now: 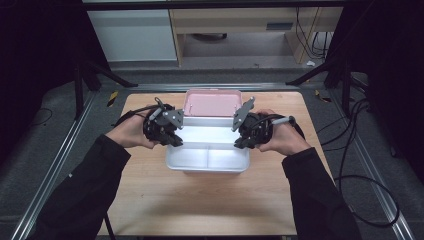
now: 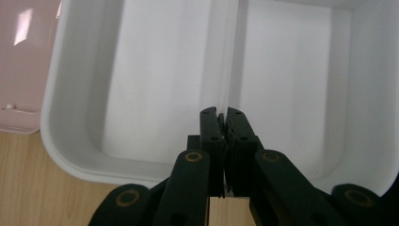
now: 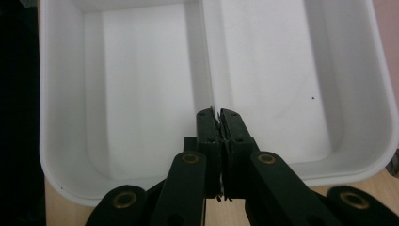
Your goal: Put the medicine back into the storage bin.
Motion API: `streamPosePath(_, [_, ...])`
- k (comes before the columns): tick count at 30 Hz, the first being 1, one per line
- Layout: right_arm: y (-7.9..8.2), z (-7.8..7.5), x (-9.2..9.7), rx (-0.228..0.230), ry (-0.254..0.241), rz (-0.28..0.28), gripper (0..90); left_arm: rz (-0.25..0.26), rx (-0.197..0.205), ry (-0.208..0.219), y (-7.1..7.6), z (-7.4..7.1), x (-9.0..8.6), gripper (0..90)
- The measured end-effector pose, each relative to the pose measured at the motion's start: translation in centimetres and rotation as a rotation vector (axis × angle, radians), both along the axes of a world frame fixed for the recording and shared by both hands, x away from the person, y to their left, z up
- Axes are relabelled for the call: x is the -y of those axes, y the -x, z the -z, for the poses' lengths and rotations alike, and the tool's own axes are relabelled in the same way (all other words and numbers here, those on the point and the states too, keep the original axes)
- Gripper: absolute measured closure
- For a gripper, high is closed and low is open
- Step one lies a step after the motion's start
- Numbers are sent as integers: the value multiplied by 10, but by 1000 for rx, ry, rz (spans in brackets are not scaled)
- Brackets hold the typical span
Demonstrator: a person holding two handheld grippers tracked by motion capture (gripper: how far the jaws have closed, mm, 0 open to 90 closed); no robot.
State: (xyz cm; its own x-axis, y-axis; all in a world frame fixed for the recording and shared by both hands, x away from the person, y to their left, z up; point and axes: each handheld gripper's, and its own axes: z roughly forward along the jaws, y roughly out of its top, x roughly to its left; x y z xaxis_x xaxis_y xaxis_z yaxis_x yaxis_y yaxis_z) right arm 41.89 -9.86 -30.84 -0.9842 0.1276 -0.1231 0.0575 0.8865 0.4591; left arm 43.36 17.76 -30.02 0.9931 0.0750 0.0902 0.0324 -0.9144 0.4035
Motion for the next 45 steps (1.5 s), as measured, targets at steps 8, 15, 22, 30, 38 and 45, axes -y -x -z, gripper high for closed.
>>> streamPosePath(8, [-27, 0, -2, 27, -2, 1, 885, -15, 11, -47, -31, -1, 5, 863])
streamPosePath(15, [-49, 8, 5, 12, -17, 28, 881, -26, 0, -29, -53, 4, 9, 858])
streamPosePath(22, [-66, 21, 8, -17, -10, 42, 878, -34, -28, -31, -69, 19, 13, 856])
streamPosePath(30, [-74, 35, 4, -45, 34, 46, 875, -26, -42, -56, -76, 42, 16, 860])
streamPosePath(38, [-77, 48, -1, -66, 52, 45, 872, -18, -57, -91, -75, 52, 18, 864])
streamPosePath(45, [-76, 55, -1, -78, 53, 47, 866, -11, -72, -104, -72, 55, 20, 867])
